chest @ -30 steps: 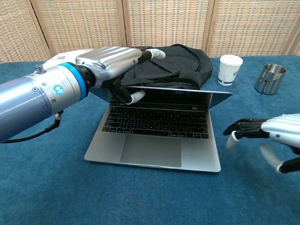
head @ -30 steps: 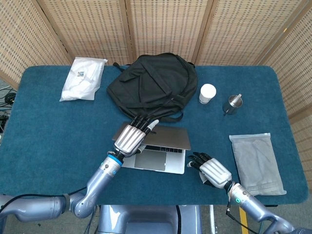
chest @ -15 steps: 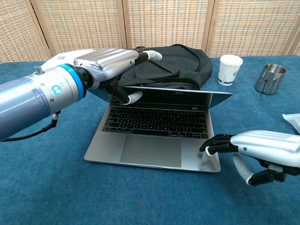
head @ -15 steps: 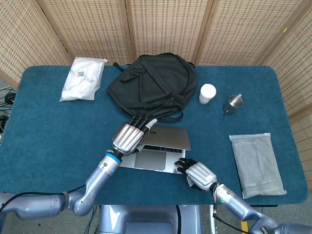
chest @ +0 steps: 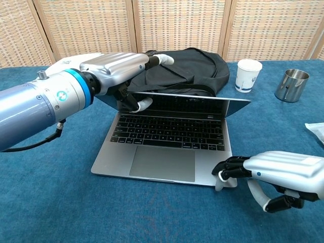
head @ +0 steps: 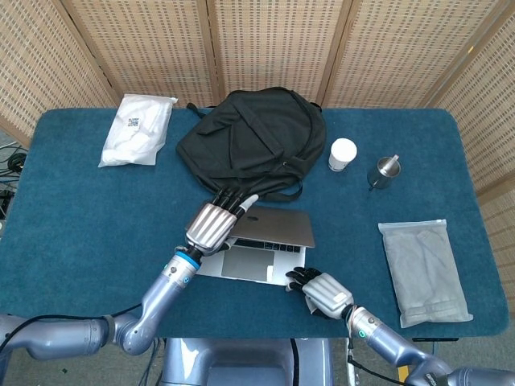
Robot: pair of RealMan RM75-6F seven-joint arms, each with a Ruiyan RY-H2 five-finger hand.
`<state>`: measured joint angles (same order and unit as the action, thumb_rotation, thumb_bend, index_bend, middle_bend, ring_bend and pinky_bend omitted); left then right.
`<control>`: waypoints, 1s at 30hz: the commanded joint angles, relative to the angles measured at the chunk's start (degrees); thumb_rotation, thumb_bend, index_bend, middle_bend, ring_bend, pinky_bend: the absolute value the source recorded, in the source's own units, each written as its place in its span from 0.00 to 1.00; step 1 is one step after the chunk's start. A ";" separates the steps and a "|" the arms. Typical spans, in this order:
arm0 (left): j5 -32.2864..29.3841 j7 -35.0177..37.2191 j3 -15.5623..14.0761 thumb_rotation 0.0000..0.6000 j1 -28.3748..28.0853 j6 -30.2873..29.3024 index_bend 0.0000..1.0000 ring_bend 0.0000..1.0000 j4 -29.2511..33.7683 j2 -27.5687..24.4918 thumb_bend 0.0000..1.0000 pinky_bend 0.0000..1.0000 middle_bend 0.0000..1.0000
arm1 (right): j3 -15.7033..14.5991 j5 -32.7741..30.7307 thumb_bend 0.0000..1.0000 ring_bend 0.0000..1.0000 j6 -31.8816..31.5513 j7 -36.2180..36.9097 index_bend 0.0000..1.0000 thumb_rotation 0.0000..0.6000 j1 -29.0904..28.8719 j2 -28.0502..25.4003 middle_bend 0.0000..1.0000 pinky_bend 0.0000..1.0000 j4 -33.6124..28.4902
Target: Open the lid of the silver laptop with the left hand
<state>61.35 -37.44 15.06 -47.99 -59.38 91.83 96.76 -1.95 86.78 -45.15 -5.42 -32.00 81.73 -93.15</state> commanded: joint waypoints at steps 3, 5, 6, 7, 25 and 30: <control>-0.75 -0.45 0.78 1.00 -0.68 -0.32 0.00 0.00 -0.19 -0.01 0.47 0.00 0.00 | -0.25 -0.50 1.00 0.04 -0.02 -0.89 0.24 1.00 -0.16 -0.15 0.11 0.14 -0.37; -1.37 -0.65 1.29 1.00 -1.07 -0.31 0.00 0.00 -0.53 0.08 0.47 0.00 0.00 | -0.36 -0.58 1.00 0.04 -0.14 -1.15 0.24 1.00 -0.15 -0.07 0.11 0.14 -0.34; -1.84 -0.79 1.66 1.00 -1.36 -0.29 0.00 0.00 -0.92 0.18 0.47 0.00 0.00 | -0.46 -0.64 1.00 0.04 -0.21 -1.23 0.24 1.00 -0.12 0.01 0.12 0.14 -0.34; -2.35 -0.92 1.99 1.00 -1.64 -0.23 0.00 0.00 -1.29 0.29 0.47 0.00 0.00 | -0.57 -0.67 1.00 0.04 -0.29 -1.34 0.24 1.00 -0.10 0.06 0.13 0.14 -0.33; -13.79 -3.84 8.04 1.00 -7.67 1.09 0.00 0.00 -10.31 -0.04 0.47 0.00 0.00 | -0.75 -1.40 1.00 0.09 -1.89 -3.99 0.24 1.00 -0.68 0.13 0.24 0.15 -0.46; -16.07 -2.71 8.63 1.00 -8.67 1.36 0.00 0.00 -13.12 0.39 0.47 0.00 0.00 | -0.87 -1.98 1.00 0.09 -2.09 -4.85 0.24 1.00 -0.78 0.22 0.24 0.15 -0.57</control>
<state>45.64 -40.76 23.44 -56.35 -58.18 79.31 96.98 -2.81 84.81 -47.23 -10.27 -32.77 81.94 -93.71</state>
